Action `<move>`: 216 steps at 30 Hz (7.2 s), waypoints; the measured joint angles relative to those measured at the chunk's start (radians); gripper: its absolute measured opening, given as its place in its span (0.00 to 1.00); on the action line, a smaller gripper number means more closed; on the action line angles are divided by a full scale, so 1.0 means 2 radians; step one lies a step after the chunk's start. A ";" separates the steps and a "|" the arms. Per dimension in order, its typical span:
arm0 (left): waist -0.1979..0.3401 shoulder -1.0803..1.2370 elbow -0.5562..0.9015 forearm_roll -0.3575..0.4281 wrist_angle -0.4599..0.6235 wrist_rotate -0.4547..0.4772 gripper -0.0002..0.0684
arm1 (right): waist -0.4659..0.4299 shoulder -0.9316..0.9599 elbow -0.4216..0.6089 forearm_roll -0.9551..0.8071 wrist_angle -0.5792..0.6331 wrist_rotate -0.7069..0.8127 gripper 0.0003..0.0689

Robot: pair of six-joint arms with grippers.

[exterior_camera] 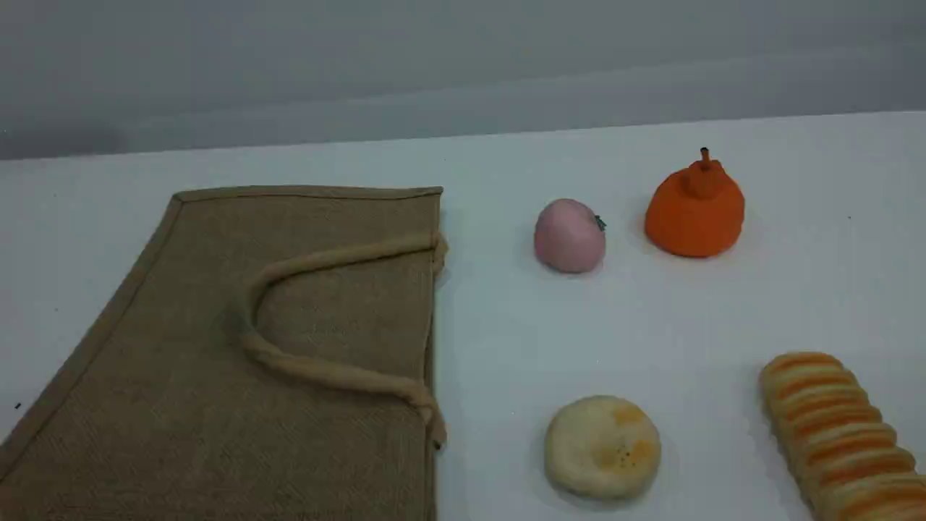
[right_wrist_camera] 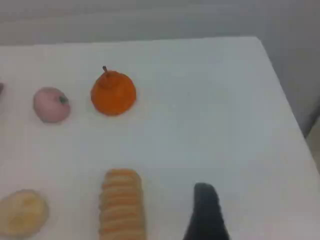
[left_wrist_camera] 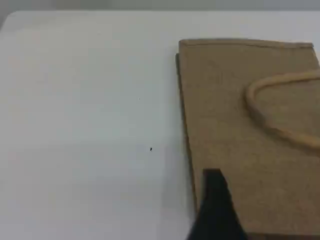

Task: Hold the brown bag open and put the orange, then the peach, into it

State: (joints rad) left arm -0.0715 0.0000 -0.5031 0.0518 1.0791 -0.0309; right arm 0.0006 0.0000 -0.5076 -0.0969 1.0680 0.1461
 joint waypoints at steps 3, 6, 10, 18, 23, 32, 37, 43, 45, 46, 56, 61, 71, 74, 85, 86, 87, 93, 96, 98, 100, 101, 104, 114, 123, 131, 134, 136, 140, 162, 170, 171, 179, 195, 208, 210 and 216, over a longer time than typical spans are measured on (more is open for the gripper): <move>0.000 0.000 0.000 0.000 0.000 0.000 0.64 | 0.000 0.000 0.000 0.000 0.000 0.000 0.64; 0.000 0.000 0.000 0.000 0.000 0.000 0.64 | 0.000 0.000 0.000 0.000 0.000 0.000 0.64; 0.000 0.000 0.000 0.000 0.000 0.000 0.64 | 0.000 0.000 0.000 0.000 0.000 0.000 0.64; 0.000 0.000 0.000 0.000 0.000 0.000 0.64 | 0.000 0.000 0.000 0.000 0.000 0.001 0.64; 0.000 0.000 0.000 0.000 0.000 0.000 0.64 | 0.000 0.000 0.000 0.000 0.000 0.001 0.64; 0.000 0.000 0.000 0.000 0.000 0.000 0.64 | 0.000 0.000 0.000 0.000 0.000 0.000 0.64; 0.000 0.000 0.000 0.000 0.000 0.000 0.64 | 0.000 0.000 0.000 0.000 0.000 0.001 0.64; 0.000 0.000 0.000 0.000 0.000 0.000 0.64 | 0.000 0.000 0.000 0.000 0.000 0.001 0.64; 0.000 0.000 0.000 0.000 0.000 0.000 0.64 | 0.000 0.000 0.000 0.000 0.000 0.001 0.64; 0.000 0.000 0.000 0.000 0.000 0.000 0.64 | 0.000 0.000 0.000 0.000 0.000 0.001 0.64; 0.000 0.000 -0.007 0.001 -0.012 0.000 0.64 | 0.000 0.000 -0.001 0.013 -0.005 -0.022 0.64; 0.000 0.020 -0.021 0.001 -0.040 0.000 0.64 | 0.000 0.003 -0.012 0.048 -0.021 -0.066 0.64; 0.000 0.198 -0.116 -0.001 -0.083 -0.022 0.64 | 0.000 0.147 -0.056 0.162 -0.149 -0.118 0.64; 0.000 0.268 -0.148 -0.001 -0.088 -0.022 0.64 | 0.000 0.206 -0.071 0.198 -0.189 -0.138 0.64; 0.000 0.511 -0.170 -0.022 -0.182 -0.032 0.64 | 0.000 0.439 -0.111 0.358 -0.266 -0.248 0.64; 0.000 0.528 -0.170 -0.026 -0.191 -0.032 0.64 | 0.000 0.458 -0.111 0.375 -0.269 -0.260 0.64; 0.000 0.548 -0.170 -0.033 -0.200 -0.032 0.64 | 0.000 0.476 -0.111 0.389 -0.275 -0.274 0.64; 0.000 0.650 -0.170 -0.060 -0.235 -0.032 0.64 | 0.000 0.568 -0.111 0.485 -0.290 -0.353 0.64; 0.000 0.692 -0.170 -0.081 -0.260 -0.028 0.64 | 0.000 0.603 -0.111 0.529 -0.300 -0.391 0.64; 0.000 0.719 -0.170 -0.093 -0.274 -0.028 0.64 | 0.000 0.625 -0.111 0.555 -0.307 -0.417 0.64; -0.001 0.748 -0.170 -0.101 -0.284 -0.028 0.64 | 0.000 0.644 -0.111 0.582 -0.311 -0.441 0.64; -0.001 0.762 -0.170 -0.107 -0.289 -0.028 0.64 | 0.000 0.655 -0.111 0.593 -0.311 -0.454 0.64; -0.001 0.798 -0.171 -0.124 -0.308 -0.027 0.64 | 0.000 0.677 -0.111 0.633 -0.311 -0.488 0.64; -0.001 0.914 -0.241 -0.148 -0.309 -0.023 0.64 | 0.000 0.732 -0.116 0.732 -0.310 -0.585 0.64; -0.026 0.970 -0.283 -0.227 -0.305 0.055 0.64 | 0.000 0.744 -0.115 0.756 -0.310 -0.616 0.64; -0.036 1.017 -0.307 -0.224 -0.308 0.055 0.64 | 0.000 0.744 -0.115 0.756 -0.311 -0.616 0.64; -0.039 1.037 -0.319 -0.224 -0.307 0.055 0.64 | 0.000 0.744 -0.115 0.756 -0.311 -0.616 0.64; -0.041 1.052 -0.328 -0.224 -0.303 0.054 0.64 | 0.000 0.744 -0.115 0.756 -0.311 -0.616 0.64; -0.046 1.072 -0.339 -0.224 -0.295 0.053 0.64 | 0.000 0.744 -0.115 0.756 -0.312 -0.616 0.64; -0.045 1.083 -0.363 -0.222 -0.287 0.056 0.12 | 0.000 0.744 -0.115 0.798 -0.313 -0.643 0.64; -0.045 1.042 -0.446 -0.221 -0.149 0.113 0.12 | 0.000 0.745 -0.115 0.859 -0.354 -0.694 0.64; -0.045 1.035 -0.457 -0.221 -0.132 0.119 0.12 | 0.000 0.745 -0.115 0.867 -0.355 -0.701 0.64; -0.045 0.947 -0.538 -0.222 0.000 0.161 0.12 | 0.000 0.798 -0.115 0.921 -0.332 -0.762 0.64; -0.045 0.837 -0.582 -0.228 0.073 0.289 0.12 | 0.000 0.915 -0.205 0.920 -0.321 -0.803 0.64; -0.045 0.836 -0.614 -0.303 0.071 0.339 0.12 | 0.000 0.995 -0.258 0.921 -0.349 -0.810 0.64; -0.045 0.836 -0.614 -0.303 0.071 0.338 0.12 | 0.000 0.995 -0.265 0.921 -0.363 -0.815 0.64; -0.045 0.836 -0.613 -0.302 0.071 0.332 0.12 | 0.000 1.001 -0.277 0.921 -0.367 -0.837 0.64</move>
State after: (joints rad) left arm -0.1624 1.6726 -1.7300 -0.5522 1.2214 0.6328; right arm 0.0006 2.0024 -1.0606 1.7447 0.3341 -1.5276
